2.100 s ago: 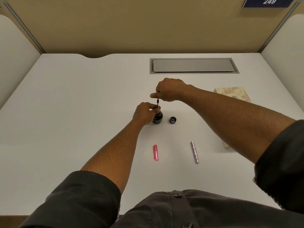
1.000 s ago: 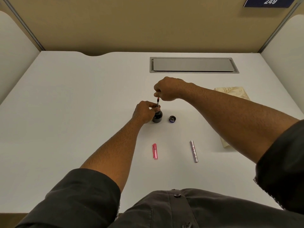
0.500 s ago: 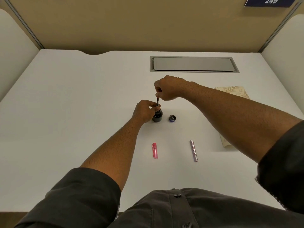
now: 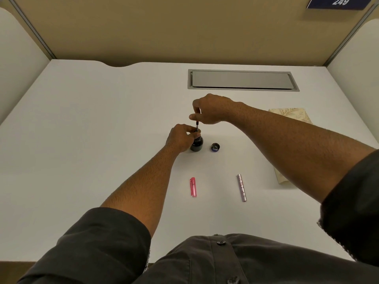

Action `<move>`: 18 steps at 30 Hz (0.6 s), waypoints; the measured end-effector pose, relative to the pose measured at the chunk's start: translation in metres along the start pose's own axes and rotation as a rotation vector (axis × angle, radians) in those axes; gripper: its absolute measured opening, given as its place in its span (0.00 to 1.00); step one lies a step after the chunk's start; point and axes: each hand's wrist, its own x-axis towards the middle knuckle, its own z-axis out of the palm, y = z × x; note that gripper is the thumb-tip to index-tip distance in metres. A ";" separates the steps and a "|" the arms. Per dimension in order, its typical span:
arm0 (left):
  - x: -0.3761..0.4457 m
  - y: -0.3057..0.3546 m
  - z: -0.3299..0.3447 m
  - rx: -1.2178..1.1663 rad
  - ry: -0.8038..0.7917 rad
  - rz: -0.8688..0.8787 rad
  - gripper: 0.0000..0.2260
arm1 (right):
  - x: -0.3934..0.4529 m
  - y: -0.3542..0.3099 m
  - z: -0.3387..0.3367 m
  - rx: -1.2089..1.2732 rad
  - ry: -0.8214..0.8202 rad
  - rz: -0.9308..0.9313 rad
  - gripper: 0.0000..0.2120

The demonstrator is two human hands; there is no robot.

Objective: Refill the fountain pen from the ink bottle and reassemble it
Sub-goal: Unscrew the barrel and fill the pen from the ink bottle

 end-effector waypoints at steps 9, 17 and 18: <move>0.001 -0.002 0.000 0.001 0.005 0.012 0.09 | 0.000 0.000 0.003 -0.037 -0.020 -0.015 0.08; 0.003 -0.004 0.001 -0.012 0.003 0.003 0.09 | 0.000 -0.001 0.002 -0.070 -0.006 0.000 0.17; 0.004 -0.004 0.001 -0.015 0.003 0.003 0.09 | 0.000 0.000 0.001 -0.059 0.004 -0.013 0.15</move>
